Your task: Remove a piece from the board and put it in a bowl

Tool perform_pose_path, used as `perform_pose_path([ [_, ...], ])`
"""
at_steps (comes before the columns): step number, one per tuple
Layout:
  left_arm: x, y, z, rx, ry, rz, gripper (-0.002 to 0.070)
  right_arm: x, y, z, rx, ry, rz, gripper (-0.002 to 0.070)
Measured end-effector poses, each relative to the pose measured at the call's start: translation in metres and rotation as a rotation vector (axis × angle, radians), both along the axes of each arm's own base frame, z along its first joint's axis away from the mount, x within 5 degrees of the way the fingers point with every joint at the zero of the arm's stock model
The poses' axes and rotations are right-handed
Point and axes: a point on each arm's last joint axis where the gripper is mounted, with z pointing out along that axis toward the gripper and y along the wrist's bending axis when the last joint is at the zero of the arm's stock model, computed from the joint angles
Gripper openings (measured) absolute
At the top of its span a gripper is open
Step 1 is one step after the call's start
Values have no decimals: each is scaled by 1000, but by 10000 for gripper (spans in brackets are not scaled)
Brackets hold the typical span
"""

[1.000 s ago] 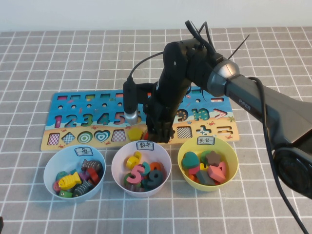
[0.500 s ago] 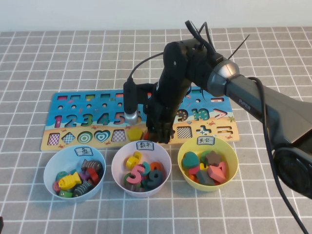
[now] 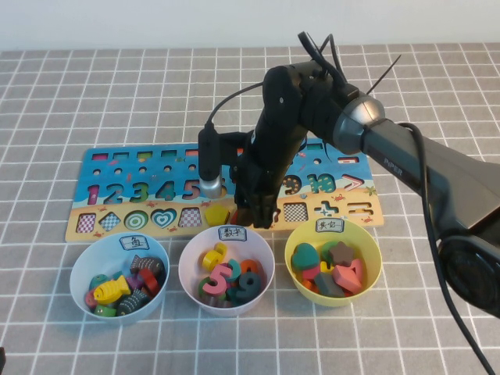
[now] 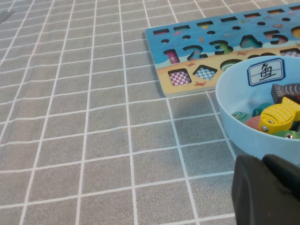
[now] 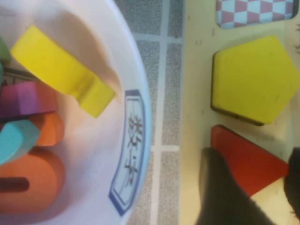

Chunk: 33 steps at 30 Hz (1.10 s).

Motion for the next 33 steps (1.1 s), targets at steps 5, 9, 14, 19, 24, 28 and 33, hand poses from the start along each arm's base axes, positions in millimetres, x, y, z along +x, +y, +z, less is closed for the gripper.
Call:
perform_pose_path([
  [5,0,0,0,0,0,0,-1,0,-1,5,5,-10,0,258],
  [9,0,0,0,0,0,0,-1,-2,-2,14,7,-24,2,256],
  [14,0,0,0,0,0,0,-1,-2,-3,18,8,-32,2,256],
  [19,0,0,0,0,0,0,-1,-2,-3,20,8,-34,1,256],
  [24,0,0,0,0,0,0,-1,-5,-6,39,28,-48,-53,255],
  [28,0,0,0,0,0,0,-1,-9,-13,66,47,-68,-183,255],
  [33,0,0,0,0,0,0,-1,-15,-22,99,96,-68,-377,255],
])
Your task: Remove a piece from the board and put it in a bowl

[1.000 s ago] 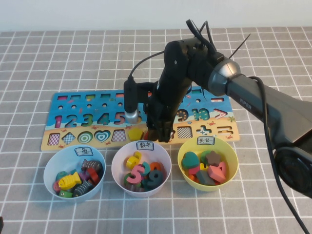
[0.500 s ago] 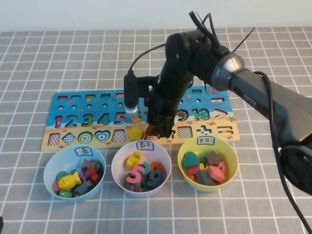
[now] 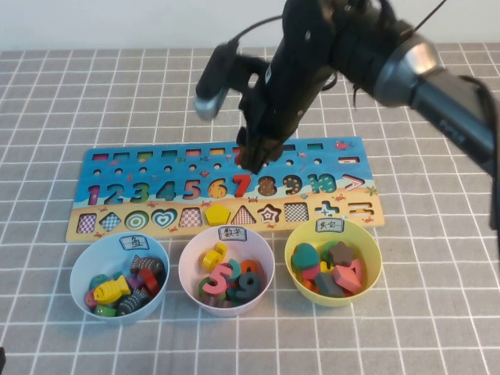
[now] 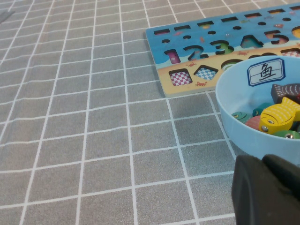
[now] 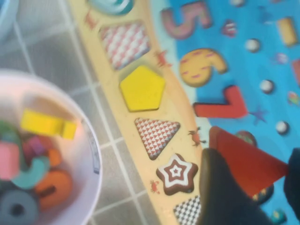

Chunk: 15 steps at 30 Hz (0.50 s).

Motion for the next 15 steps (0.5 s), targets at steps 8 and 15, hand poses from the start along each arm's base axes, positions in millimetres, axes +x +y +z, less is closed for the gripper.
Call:
perform_pose_path([
  [8,0,0,0,0,0,0,-1,-25,-18,39,100,78,-333,255],
  [15,0,0,0,0,0,0,-1,-75,-48,44,85,209,-522,255],
])
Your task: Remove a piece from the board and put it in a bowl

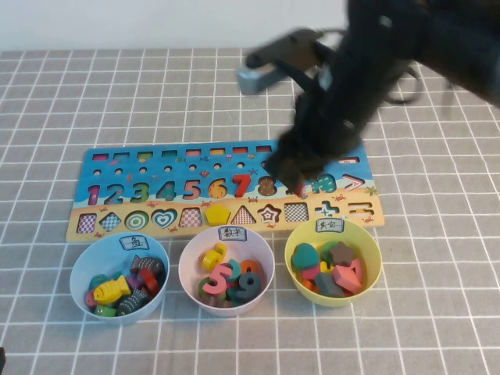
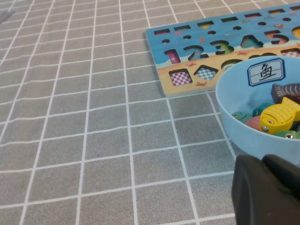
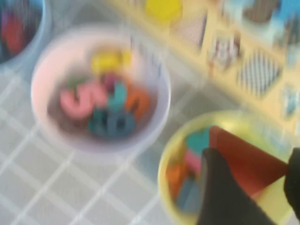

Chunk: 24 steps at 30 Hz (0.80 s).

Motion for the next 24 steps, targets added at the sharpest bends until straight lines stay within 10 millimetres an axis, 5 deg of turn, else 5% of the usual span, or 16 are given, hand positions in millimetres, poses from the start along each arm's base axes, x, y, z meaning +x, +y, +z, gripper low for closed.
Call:
perform_pose_path([
  [7,0,0,0,0,0,0,-1,-60,-46,2,79,-65,-47,255],
  [12,0,0,0,0,0,0,-1,-92,-69,-14,128,-104,-65,255],
  [24,0,0,0,0,0,0,-1,-107,-80,-65,181,-111,-111,255],
])
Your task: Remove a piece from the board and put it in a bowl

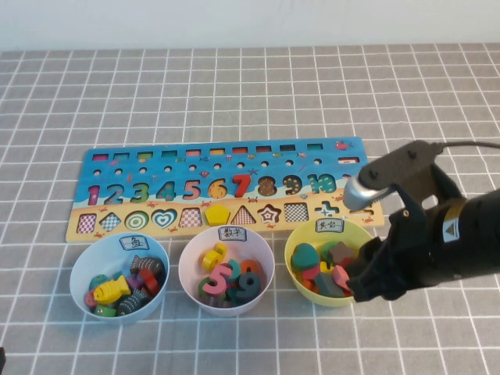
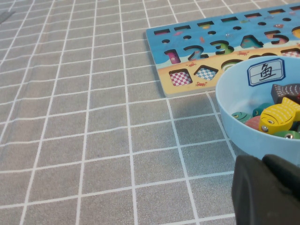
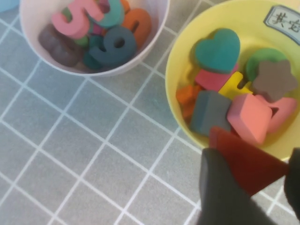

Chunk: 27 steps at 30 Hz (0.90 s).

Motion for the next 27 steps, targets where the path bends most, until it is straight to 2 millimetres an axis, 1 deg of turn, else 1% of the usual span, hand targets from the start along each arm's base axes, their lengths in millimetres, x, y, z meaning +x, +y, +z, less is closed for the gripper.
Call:
perform_pose_path([
  [5,0,0,0,0,0,0,-1,-1,-2,-13,16,-16,-15,255],
  [13,0,0,0,0,0,0,-1,1,1,-19,81,-34,-54,255],
  [20,0,0,0,0,0,0,-1,9,8,-39,56,26,-69,255],
  [27,0,0,0,0,0,0,-1,15,12,-49,52,32,-80,255],
])
